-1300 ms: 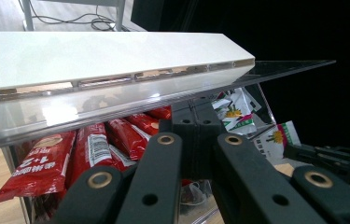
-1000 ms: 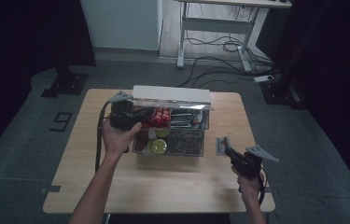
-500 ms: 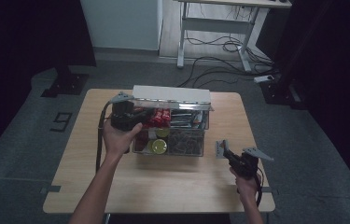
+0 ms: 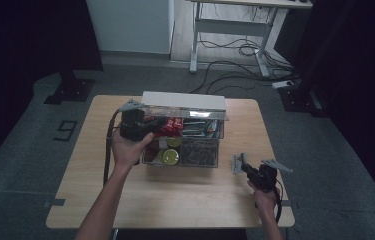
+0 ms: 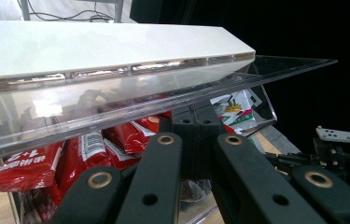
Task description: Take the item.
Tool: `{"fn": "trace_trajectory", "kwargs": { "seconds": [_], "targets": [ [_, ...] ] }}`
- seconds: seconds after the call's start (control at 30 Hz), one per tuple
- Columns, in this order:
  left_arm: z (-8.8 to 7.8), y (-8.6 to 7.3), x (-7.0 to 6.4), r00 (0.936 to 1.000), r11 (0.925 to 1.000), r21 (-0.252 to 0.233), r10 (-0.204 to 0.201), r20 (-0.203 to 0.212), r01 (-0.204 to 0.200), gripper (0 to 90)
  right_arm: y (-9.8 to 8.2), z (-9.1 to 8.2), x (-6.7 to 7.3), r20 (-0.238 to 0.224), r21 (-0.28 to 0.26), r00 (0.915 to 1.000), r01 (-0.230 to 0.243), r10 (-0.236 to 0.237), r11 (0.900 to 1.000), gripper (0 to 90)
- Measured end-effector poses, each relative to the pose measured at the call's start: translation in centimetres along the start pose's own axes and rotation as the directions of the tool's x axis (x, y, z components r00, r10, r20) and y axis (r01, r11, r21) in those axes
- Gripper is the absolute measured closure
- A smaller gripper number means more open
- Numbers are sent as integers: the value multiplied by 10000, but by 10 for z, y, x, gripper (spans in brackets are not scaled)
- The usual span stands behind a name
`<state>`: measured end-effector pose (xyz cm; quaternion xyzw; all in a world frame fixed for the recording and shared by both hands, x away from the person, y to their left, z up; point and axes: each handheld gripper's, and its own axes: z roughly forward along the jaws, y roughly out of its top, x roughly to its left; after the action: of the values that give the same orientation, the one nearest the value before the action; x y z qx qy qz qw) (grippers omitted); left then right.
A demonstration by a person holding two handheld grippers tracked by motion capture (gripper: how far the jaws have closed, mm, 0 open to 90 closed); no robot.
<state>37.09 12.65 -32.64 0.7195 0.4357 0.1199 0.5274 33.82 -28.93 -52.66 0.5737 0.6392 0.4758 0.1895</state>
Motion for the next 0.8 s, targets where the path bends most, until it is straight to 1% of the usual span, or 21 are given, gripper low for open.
{"fn": "trace_trajectory", "kwargs": {
  "seconds": [0.27,0.33,0.4,0.43,0.57,0.7,0.8],
  "targets": [
    [1,-1,-1,10000,10000,4,-2,-23,2,900,-3,2,-9,392,149,9992,-45,39,9999,855],
    [1,-1,-1,10000,10000,-31,10,-46,-10,900,-3,3,-12,484,193,9988,-128,119,9997,835],
    [1,-1,-3,10000,10000,-60,31,-46,-32,900,-4,5,-15,601,379,9981,-160,137,9992,816],
    [1,-1,-3,10000,10000,-55,49,-49,-49,900,-6,6,-17,649,438,9976,-260,231,9987,807],
    [2,-1,-4,10000,10000,-23,79,-31,-79,900,-9,9,-21,807,601,9964,-318,269,9977,776],
    [2,-1,-4,10000,10000,-24,69,-24,-69,900,-10,12,-22,1132,856,9935,-201,103,9961,698],
    [2,-1,-4,10000,10000,-15,83,-21,-83,900,-12,15,-22,1470,1135,9891,-210,41,9933,599]
  ]
}}
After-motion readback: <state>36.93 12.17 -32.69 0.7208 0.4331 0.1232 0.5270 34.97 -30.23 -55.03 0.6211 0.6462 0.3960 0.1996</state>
